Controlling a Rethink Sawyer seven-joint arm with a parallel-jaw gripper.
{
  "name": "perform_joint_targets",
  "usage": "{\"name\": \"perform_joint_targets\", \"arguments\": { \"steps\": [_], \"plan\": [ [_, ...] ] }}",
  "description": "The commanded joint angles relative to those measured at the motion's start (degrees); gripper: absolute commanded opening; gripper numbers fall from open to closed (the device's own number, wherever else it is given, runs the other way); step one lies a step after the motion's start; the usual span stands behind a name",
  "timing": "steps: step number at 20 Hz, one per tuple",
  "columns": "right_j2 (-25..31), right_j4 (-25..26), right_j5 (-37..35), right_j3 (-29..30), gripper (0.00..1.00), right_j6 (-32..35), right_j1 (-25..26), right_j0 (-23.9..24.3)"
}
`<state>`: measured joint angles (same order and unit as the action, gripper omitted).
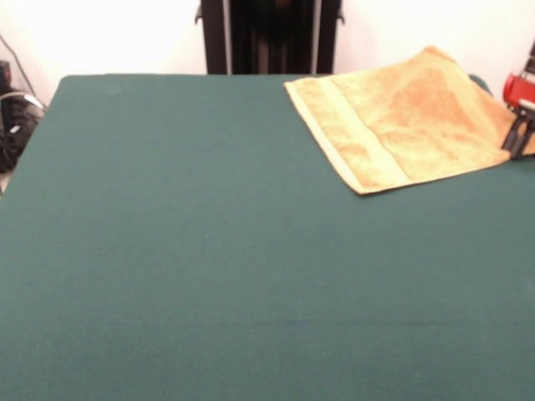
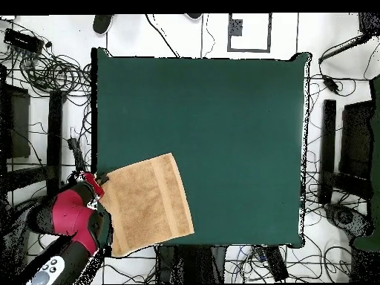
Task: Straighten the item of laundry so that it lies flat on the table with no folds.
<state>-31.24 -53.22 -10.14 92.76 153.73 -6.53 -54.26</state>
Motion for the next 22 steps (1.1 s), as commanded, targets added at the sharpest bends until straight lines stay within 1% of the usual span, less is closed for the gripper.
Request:
{"name": "perform_joint_targets", "arguments": {
  "steps": [1,2,4,5,6,8,9,12,14,17,22],
  "plan": [
    [8.11,-3.60,-8.86,-8.12,0.00,19.96,2.64,-1.10],
    [8.88,-3.67,-8.66,-7.76,0.00,19.68,2.29,-0.72],
    [7.67,-2.84,-9.84,-8.43,0.00,19.59,2.99,-1.14],
    [9.58,-3.14,-8.40,-7.51,0.00,18.19,2.01,-0.29],
    [8.83,-3.63,-9.13,-7.98,1.00,20.03,2.52,-0.90],
    [8.61,-4.27,-8.82,-7.83,1.00,21.23,2.67,-1.37],
    [9.60,-4.80,-6.89,-7.32,1.00,20.27,2.28,-0.94],
    [8.10,-4.60,-8.26,-7.69,1.00,20.69,2.74,-1.48],
    [9.22,-4.92,-7.71,-6.96,1.00,19.99,1.87,-0.97],
    [12.32,-5.53,-4.95,-5.18,1.00,17.53,0.03,0.89],
    [15.10,-3.43,-4.12,-0.25,1.00,11.31,-4.75,4.24]
  ]
}}
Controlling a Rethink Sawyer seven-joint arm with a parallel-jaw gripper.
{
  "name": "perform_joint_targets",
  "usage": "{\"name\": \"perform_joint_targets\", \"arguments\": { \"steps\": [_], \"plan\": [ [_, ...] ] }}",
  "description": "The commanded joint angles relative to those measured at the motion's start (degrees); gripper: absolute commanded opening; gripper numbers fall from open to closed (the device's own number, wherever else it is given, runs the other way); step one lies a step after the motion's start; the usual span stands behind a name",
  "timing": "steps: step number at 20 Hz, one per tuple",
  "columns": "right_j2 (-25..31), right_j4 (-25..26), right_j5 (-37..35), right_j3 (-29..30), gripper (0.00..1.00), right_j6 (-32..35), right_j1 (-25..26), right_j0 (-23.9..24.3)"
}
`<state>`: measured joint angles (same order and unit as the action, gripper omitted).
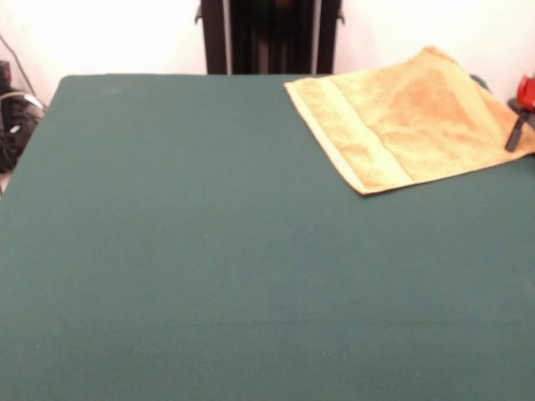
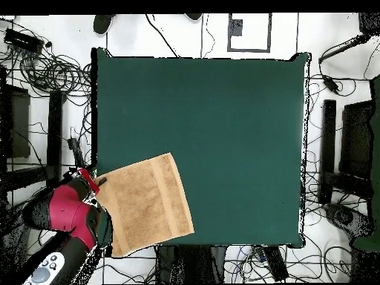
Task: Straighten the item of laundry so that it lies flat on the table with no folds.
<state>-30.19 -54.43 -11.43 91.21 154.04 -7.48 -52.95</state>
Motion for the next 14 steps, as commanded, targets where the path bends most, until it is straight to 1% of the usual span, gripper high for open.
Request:
{"name": "perform_joint_targets", "arguments": {
  "steps": [1,3,5,7,9,12,14],
  "plan": [
    [15.21,-1.54,-2.04,2.78,1.00,9.20,-5.07,4.11],
    [18.42,0.08,0.96,6.02,1.00,5.40,-7.54,7.10],
    [21.95,3.34,4.90,9.47,1.00,2.16,-9.49,10.94],
    [23.91,7.72,7.39,13.19,1.00,-0.47,-11.53,14.35],
    [26.07,13.26,9.68,17.07,1.00,-2.60,-13.77,18.46],
    [27.32,21.00,10.52,20.53,1.00,-4.57,-15.98,23.39],
    [25.53,26.26,9.80,20.60,1.00,-4.93,-16.44,24.55]
  ]
}}
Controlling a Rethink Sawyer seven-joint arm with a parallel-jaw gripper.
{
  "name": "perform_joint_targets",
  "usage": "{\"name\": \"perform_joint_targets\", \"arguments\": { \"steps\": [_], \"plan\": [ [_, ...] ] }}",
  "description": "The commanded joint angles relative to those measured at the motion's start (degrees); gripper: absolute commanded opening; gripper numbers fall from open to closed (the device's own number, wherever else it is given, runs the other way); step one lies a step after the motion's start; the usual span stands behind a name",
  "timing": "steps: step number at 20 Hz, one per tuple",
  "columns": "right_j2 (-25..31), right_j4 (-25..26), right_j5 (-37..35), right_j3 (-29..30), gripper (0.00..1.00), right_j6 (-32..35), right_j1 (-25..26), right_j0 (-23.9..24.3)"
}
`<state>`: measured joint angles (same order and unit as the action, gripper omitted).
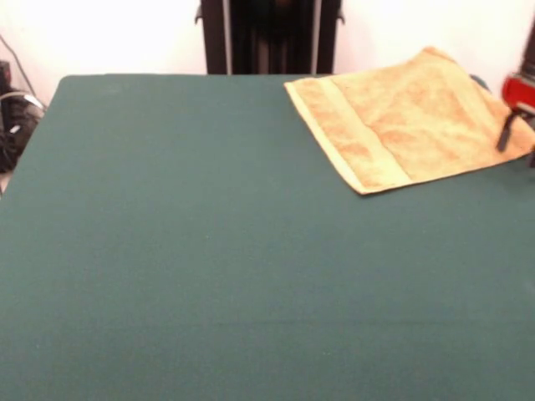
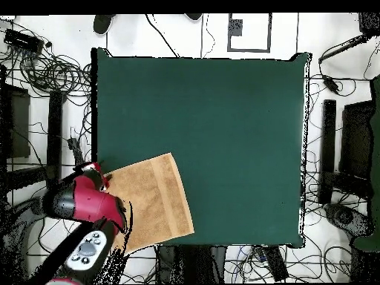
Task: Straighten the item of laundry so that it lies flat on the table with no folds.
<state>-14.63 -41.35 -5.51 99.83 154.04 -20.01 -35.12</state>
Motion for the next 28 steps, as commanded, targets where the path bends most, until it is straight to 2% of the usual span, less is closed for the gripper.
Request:
{"name": "perform_joint_targets", "arguments": {
  "steps": [1,6,9,11,14,19,25,28],
  "plan": [
    [9.52,16.22,4.20,11.94,1.00,-5.57,-4.05,7.81],
    [10.23,31.97,8.32,10.20,1.00,-7.82,-2.23,16.25],
    [12.02,36.99,8.36,9.69,1.00,-5.17,-0.17,19.19],
    [14.19,38.29,8.76,9.49,1.00,-1.92,2.22,20.44],
    [12.65,37.29,10.04,8.31,1.00,3.10,5.40,18.53],
    [12.26,32.14,14.53,8.87,1.00,11.22,8.17,18.68],
    [8.73,34.28,15.53,6.55,1.00,7.08,9.53,18.73],
    [8.81,35.89,12.19,7.46,1.00,4.84,6.65,20.21]
  ]
}}
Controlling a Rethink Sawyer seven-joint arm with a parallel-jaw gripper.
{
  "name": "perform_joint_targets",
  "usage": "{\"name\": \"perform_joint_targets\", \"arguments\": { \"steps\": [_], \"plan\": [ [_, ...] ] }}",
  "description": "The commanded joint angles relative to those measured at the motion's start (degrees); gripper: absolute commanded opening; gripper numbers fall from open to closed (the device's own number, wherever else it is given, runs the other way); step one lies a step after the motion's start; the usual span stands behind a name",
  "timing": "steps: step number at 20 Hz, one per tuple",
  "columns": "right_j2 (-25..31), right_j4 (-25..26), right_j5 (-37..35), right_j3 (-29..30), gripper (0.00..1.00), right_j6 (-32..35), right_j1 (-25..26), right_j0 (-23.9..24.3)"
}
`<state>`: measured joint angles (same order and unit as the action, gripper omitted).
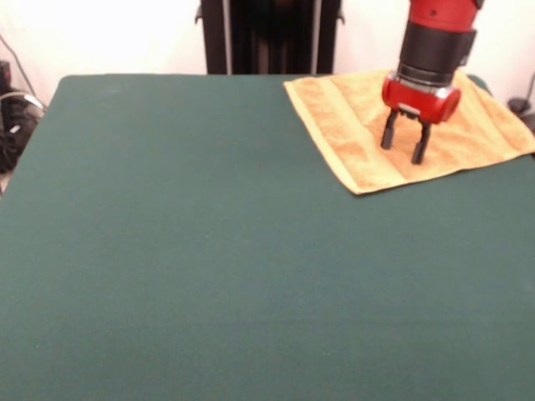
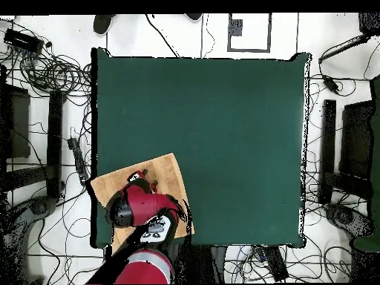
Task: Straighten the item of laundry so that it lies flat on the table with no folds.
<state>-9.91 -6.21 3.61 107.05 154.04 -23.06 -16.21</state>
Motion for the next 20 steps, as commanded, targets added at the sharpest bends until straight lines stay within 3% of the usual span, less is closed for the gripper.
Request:
{"name": "perform_joint_targets", "arguments": {
  "steps": [1,7,13,20],
  "plan": [
    [3.80,1.30,2.03,0.51,1.00,4.09,8.46,1.62],
    [3.44,4.21,-3.49,1.75,1.00,1.30,1.44,3.96],
    [3.99,6.02,-5.26,1.73,1.00,0.97,-1.52,5.83],
    [4.64,6.98,-12.01,3.40,1.00,0.39,-7.64,6.55]
  ]
}}
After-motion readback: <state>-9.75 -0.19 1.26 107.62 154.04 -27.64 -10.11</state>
